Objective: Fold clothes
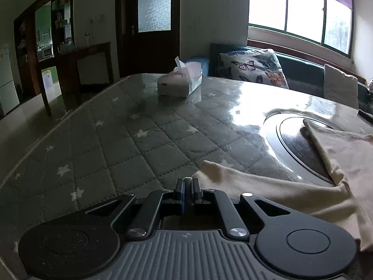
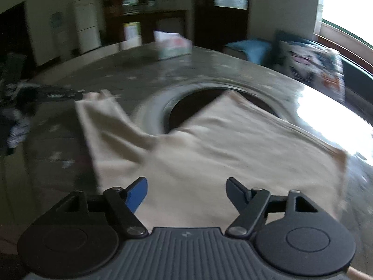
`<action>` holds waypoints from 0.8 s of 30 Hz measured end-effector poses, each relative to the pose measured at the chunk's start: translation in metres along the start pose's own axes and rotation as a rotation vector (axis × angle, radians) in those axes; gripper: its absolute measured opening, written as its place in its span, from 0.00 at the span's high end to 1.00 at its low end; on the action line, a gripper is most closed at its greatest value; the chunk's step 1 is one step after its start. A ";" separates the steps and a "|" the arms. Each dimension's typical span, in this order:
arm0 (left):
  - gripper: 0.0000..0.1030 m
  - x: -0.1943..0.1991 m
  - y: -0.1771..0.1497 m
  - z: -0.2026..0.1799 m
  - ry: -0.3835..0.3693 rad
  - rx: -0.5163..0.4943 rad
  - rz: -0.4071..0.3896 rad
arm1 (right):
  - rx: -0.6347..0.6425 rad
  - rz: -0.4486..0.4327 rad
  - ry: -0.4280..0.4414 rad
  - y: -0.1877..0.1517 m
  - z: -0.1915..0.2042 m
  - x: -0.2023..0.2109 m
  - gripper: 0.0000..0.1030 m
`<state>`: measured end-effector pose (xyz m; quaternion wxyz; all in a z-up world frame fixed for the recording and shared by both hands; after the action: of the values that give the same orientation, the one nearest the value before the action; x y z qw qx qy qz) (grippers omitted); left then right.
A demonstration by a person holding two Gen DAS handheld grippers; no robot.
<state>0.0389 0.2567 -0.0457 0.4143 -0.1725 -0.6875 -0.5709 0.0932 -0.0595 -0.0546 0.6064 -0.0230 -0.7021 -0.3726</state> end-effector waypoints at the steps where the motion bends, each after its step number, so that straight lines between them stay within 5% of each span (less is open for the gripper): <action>1: 0.95 0.002 0.003 0.001 -0.003 -0.006 -0.011 | 0.033 0.001 0.019 0.003 0.012 -0.002 0.33; 8: 0.95 0.027 0.029 -0.004 -0.080 -0.060 -0.137 | 0.202 0.036 0.109 0.017 0.075 -0.025 0.57; 10: 0.94 0.023 0.027 0.000 -0.084 -0.064 -0.110 | 0.210 0.063 0.132 0.017 0.083 -0.034 0.61; 14: 0.89 0.007 0.017 0.015 -0.045 -0.075 -0.022 | 0.236 0.101 0.172 0.012 0.099 -0.042 0.60; 15: 0.84 0.005 0.016 0.019 -0.032 -0.070 -0.011 | 0.241 0.102 0.181 0.011 0.102 -0.039 0.61; 17: 0.57 0.003 0.019 0.022 -0.028 -0.063 -0.009 | 0.226 0.086 0.182 0.015 0.101 -0.034 0.61; 19: 0.50 0.004 0.021 0.016 -0.049 -0.082 -0.017 | 0.199 0.059 0.164 0.021 0.097 -0.030 0.58; 24: 0.46 -0.014 0.027 -0.013 -0.086 -0.176 -0.005 | 0.039 0.003 0.065 0.039 0.058 -0.032 0.43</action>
<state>0.0714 0.2559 -0.0391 0.3659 -0.2310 -0.6522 -0.6224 0.0725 0.0139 -0.0617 0.6299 -0.0001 -0.6890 -0.3586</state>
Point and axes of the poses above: each gripper's, at about its wrist camera, not at the fingertips, and x roughly against the way its jaws point, z to its left, y to its top, the point moved 7 cm from there along -x, roughly the way its jaws point, and after that the axes turned 14 degrees about z, right-handed, at the moved point
